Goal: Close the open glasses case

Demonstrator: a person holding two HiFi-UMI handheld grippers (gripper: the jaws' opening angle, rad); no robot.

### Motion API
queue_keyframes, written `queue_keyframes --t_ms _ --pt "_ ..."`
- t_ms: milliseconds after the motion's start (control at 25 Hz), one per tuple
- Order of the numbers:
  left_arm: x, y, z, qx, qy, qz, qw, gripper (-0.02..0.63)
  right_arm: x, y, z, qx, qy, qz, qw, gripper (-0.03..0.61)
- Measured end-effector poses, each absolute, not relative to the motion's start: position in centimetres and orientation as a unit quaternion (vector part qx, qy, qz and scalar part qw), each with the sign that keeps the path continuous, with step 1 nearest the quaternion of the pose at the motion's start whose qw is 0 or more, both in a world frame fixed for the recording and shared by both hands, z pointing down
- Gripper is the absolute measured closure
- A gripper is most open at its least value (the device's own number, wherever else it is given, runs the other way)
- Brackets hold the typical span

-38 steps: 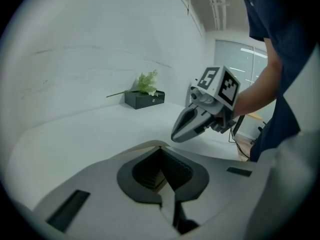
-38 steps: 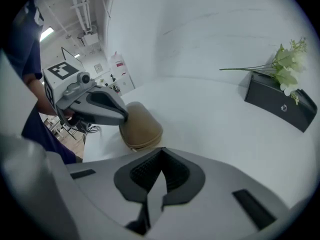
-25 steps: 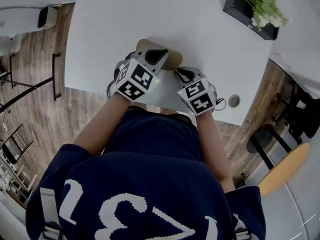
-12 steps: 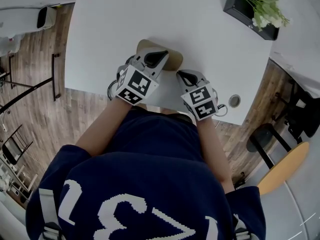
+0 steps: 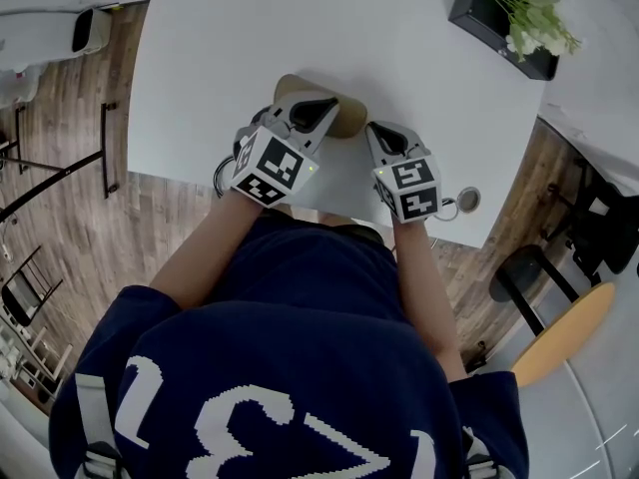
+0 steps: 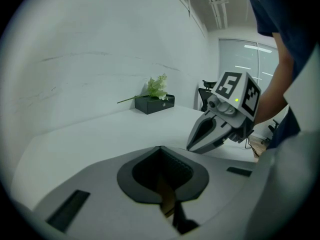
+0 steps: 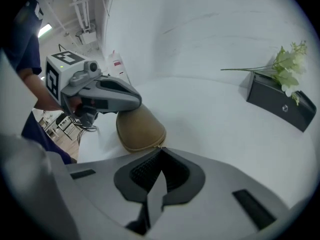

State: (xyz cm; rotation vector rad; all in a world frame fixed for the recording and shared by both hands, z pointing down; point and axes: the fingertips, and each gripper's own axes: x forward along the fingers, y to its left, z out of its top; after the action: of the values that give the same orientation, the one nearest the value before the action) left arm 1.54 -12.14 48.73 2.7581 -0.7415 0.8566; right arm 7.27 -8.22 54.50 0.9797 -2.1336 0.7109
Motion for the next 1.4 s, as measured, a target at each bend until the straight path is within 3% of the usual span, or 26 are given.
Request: queue_keyframes --t_ms 360,560,880,1120,1400 --pt "1.2 -11.5 48.5 0.928 -0.244 0.267 0.09 0.601 7.7 -10.0 53.3 0.376 -0.826 0.238 0.346 0.545" --pt "0.1 -12.6 45.5 0.93 -0.282 0.219 0.086 0.601 9.9 -12.1 47.7 0.443 -0.835 0.207 0.251 0.546" --pt "-4.2 -15.9 33.6 0.917 -0.391 0.07 0.043 0.601 12.7 -13.6 33.5 0.518 -0.844 0.121 0.072 0.554" --pt "-6.9 -15.8 26.6 0.904 -0.426 0.008 0.002 0.601 13.3 -13.2 25.7 0.543 -0.838 0.051 0.013 0.555" --pt "-8.0 -14.8 22.5 0.897 -0.44 -0.027 -0.021 0.601 12.2 -12.4 21.6 0.544 -0.839 0.008 -0.005 0.555"
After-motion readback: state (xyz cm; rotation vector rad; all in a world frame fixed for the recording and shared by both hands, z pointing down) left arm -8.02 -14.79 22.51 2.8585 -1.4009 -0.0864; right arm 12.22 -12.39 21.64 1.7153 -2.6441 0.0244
